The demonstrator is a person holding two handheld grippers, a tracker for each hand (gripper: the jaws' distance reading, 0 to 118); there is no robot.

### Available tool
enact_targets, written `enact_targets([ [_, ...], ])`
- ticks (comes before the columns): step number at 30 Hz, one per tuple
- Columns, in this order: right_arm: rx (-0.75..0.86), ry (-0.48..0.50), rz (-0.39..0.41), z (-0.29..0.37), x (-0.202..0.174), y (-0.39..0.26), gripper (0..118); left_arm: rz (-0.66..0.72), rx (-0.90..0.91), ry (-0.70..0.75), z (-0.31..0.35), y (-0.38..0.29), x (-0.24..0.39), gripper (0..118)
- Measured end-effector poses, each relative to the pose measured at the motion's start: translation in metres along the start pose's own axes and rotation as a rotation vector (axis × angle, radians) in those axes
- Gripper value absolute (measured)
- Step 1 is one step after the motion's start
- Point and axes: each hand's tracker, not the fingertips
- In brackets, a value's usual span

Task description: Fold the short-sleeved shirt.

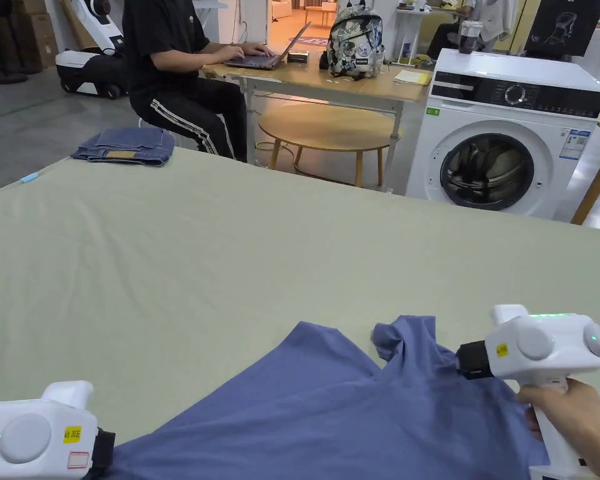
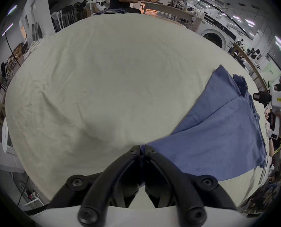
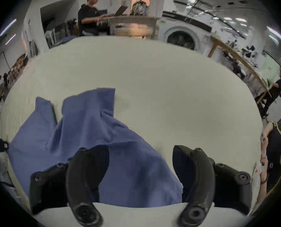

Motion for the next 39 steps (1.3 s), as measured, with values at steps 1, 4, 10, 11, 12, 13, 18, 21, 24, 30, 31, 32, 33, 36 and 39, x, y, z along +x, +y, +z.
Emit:
enact_targets([
  [1,0.0,-0.004,0.005,-0.006,0.001,0.003,83,0.0,0.001,0.001,0.001,0.0,0.0,0],
  [4,-0.025,0.015,0.005,-0.026,0.004,0.009,83,-0.002,0.002,0.003,0.004,0.001,0.005,0],
  [10,-0.085,0.013,0.01,-0.042,-0.005,0.013,73,0.0,0.003,0.008,0.008,-0.004,0.011,0],
  [11,-0.079,0.022,0.005,-0.04,-0.004,0.012,62,-0.002,0.003,0.009,0.008,-0.004,0.012,0],
  [12,-0.062,0.036,-0.009,-0.036,-0.006,0.011,47,-0.004,0.005,0.008,0.008,-0.005,0.014,0],
  [13,-0.057,0.028,-0.015,-0.033,-0.009,0.011,28,-0.007,0.008,0.006,0.008,-0.006,0.016,0],
  [18,-0.032,0.019,-0.003,-0.014,-0.023,-0.007,1,-0.021,0.018,0.004,0.01,-0.002,0.017,0],
  [21,0.059,-0.011,-0.027,-0.003,-0.013,-0.001,1,-0.021,0.041,-0.008,0.018,-0.001,0.016,0],
  [24,0.154,-0.019,-0.078,0.031,-0.011,-0.008,1,-0.021,0.082,-0.018,0.029,0.003,0.014,0],
  [30,0.321,-0.094,-0.057,0.116,-0.007,-0.012,1,-0.034,0.217,-0.099,0.065,0.029,0.01,0],
  [31,0.353,-0.123,-0.052,0.132,-0.006,-0.013,1,-0.042,0.248,-0.102,0.075,0.036,0.012,0],
  [32,0.383,-0.137,-0.066,0.148,-0.003,-0.013,1,-0.069,0.269,-0.096,0.083,0.043,0.015,0],
  [33,0.414,-0.14,-0.085,0.172,-0.004,-0.013,1,-0.088,0.281,-0.088,0.092,0.051,0.02,0],
  [36,0.494,-0.183,-0.137,0.221,0.01,-0.009,1,-0.126,0.338,-0.104,0.127,0.073,0.042,0],
  [39,0.55,-0.252,-0.157,0.268,0.023,-0.005,1,-0.166,0.418,-0.114,0.156,0.104,0.059,0],
])
